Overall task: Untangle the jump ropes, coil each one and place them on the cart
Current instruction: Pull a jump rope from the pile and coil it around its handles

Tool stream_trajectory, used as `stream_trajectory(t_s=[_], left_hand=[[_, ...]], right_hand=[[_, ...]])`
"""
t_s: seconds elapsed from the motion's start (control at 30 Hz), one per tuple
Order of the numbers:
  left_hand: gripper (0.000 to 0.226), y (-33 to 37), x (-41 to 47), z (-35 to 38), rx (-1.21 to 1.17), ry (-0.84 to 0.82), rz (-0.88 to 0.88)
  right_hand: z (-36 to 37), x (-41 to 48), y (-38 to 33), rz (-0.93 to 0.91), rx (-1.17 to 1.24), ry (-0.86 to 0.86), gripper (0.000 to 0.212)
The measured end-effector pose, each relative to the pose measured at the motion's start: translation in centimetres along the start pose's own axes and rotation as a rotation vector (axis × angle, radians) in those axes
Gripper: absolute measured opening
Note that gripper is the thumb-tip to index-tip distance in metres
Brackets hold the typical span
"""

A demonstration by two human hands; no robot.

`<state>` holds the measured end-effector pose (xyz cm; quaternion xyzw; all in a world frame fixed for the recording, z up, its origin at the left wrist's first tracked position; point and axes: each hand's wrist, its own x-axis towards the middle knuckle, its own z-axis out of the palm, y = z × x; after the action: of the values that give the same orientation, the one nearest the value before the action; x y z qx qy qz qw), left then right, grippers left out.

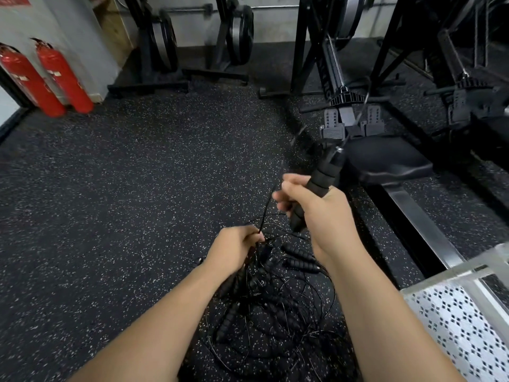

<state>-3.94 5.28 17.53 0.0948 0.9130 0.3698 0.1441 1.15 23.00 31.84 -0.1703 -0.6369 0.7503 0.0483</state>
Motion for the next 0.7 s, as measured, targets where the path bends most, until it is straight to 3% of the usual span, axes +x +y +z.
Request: stream_trajectory(t_s=[0.13,0.3,0.53,0.7], left_hand=[[0.021,2.4,-0.1,-1.3,-0.072,0.054,-0.031],[0.023,5.4,-0.8,-3.2,-0.119,0.174,0.094],[0.023,8.0,-1.7,-5.2,-0.257,0.229,0.151],[0.024,8.9,-2.3,-6.9,-0.425,0.26,0.144]], right_hand=[[0.2,1.1,3.1,0.053,-0.168,0.023,0.017],[0.4,2.0,5.9,0.082,-0.296,0.081,0.018],[1.6,1.8,7.5,0.095,-0.342,-0.037,0.019],[1.7,1.9,7.8,0.063,-0.454,0.011,0.005]])
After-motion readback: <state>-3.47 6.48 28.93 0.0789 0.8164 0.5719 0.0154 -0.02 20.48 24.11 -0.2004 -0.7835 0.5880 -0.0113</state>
